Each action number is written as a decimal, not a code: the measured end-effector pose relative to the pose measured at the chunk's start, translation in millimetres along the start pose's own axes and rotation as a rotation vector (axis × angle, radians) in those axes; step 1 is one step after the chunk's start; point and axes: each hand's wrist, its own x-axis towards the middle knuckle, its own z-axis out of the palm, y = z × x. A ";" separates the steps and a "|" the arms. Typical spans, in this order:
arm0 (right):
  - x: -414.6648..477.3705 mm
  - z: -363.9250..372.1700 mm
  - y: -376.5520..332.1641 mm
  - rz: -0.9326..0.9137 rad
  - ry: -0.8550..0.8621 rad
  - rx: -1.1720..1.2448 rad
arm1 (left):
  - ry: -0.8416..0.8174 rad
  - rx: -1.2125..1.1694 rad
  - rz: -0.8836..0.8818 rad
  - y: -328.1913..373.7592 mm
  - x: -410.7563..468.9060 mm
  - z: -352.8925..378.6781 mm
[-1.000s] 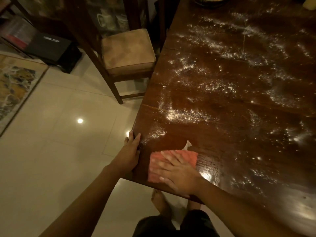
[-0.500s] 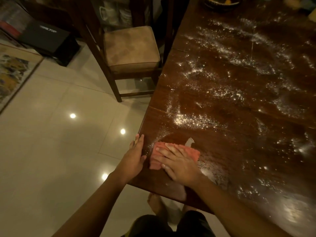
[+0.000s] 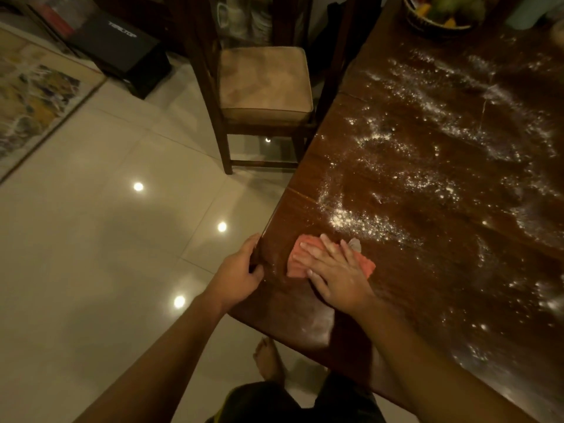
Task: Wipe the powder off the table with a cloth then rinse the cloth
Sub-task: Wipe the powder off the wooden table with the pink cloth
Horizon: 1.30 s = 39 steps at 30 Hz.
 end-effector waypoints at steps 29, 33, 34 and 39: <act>2.9 -5.4 -16.4 -0.200 0.036 0.261 | 0.425 0.283 -0.408 16.1 -61.2 57.8; -14.8 -3.8 -26.4 -0.466 -0.118 0.229 | 0.381 0.294 -0.416 14.5 -59.8 60.0; -27.3 -3.1 -12.6 -0.593 -0.191 0.250 | 0.351 0.292 -0.444 11.0 -58.7 60.2; -71.9 -5.6 65.4 -0.564 -0.081 0.270 | 0.302 0.483 -0.529 27.6 -57.9 79.2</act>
